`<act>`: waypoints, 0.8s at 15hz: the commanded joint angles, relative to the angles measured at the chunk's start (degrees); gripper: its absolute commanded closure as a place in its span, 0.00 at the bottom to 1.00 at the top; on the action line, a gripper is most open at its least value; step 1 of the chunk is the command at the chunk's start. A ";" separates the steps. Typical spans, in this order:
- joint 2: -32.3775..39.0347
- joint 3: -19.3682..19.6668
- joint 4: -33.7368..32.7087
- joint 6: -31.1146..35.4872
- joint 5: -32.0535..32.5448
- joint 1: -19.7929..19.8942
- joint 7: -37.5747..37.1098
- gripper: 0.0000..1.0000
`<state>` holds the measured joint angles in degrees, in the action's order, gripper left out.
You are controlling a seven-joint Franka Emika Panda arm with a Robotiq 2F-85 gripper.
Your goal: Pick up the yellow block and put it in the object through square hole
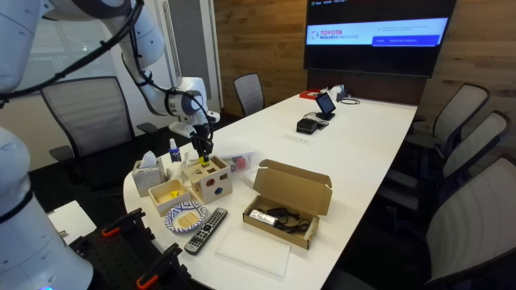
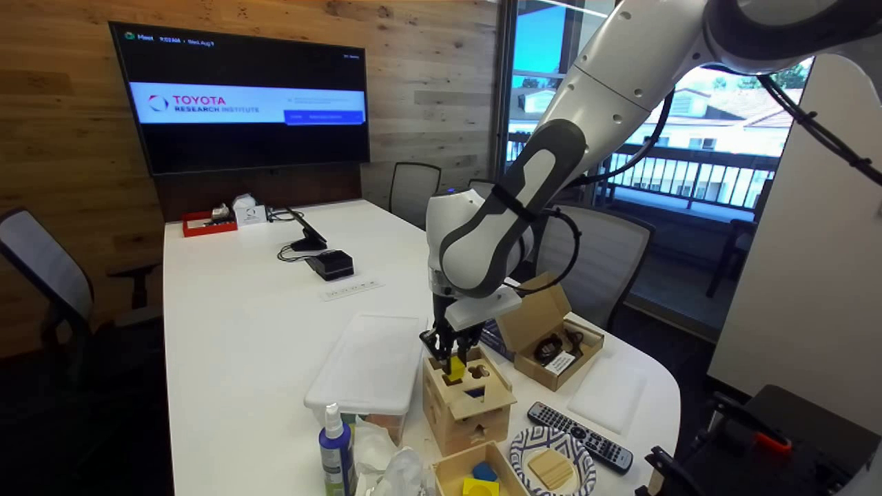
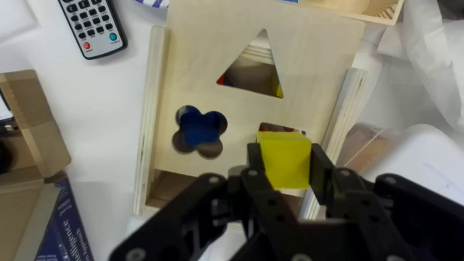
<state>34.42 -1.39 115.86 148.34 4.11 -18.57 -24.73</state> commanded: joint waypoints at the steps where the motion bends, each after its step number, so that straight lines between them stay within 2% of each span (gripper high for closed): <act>1: 0.86 -1.67 -1.43 -0.83 -2.79 1.38 2.39 0.91; 12: 1.54 -0.52 -1.94 -1.04 -4.82 0.36 -0.54 0.91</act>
<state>35.65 -2.40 115.05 148.33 0.26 -17.76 -24.12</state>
